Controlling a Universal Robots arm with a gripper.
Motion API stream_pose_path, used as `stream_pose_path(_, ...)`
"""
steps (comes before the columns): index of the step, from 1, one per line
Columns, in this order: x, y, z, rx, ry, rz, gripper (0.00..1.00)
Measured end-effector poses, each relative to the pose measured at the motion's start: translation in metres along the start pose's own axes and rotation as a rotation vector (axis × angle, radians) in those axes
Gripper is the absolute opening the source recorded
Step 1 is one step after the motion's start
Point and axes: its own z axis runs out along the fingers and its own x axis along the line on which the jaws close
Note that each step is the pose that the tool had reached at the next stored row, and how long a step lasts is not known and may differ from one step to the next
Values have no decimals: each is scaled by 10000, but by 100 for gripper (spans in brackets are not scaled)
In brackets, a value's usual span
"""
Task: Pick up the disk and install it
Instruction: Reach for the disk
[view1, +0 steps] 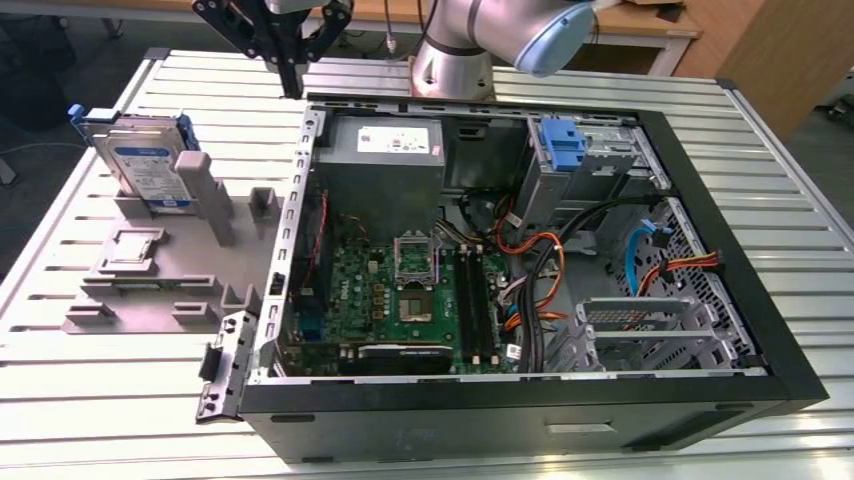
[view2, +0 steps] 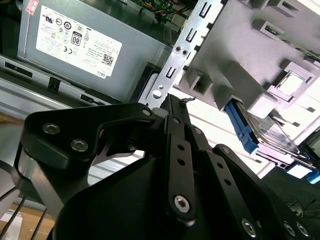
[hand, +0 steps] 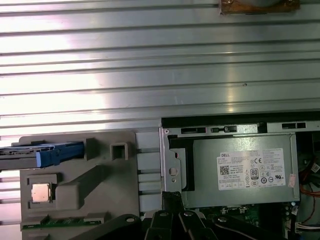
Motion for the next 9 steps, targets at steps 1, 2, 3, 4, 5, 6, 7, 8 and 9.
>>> stream_pose_path(1, 6, -1, 1, 0, 0, 0, 10)
stream_pose_path(2, 14, -1, 1, 0, 0, 0, 10)
stream_pose_path(3, 20, -2, 2, 0, 0, -1, 10)
stream_pose_path(4, 26, -2, 2, -1, -1, -1, 10)
stream_pose_path(5, 33, -3, 3, -1, -1, 0, 10)
stream_pose_path(6, 40, -3, 3, 0, 0, 0, 10)
stream_pose_path(7, 46, -3, 3, 0, 0, -1, 10)
stream_pose_path(8, 53, -4, 4, -1, -1, 0, 10)
stream_pose_path(9, 59, -4, 4, -1, -1, -1, 10)
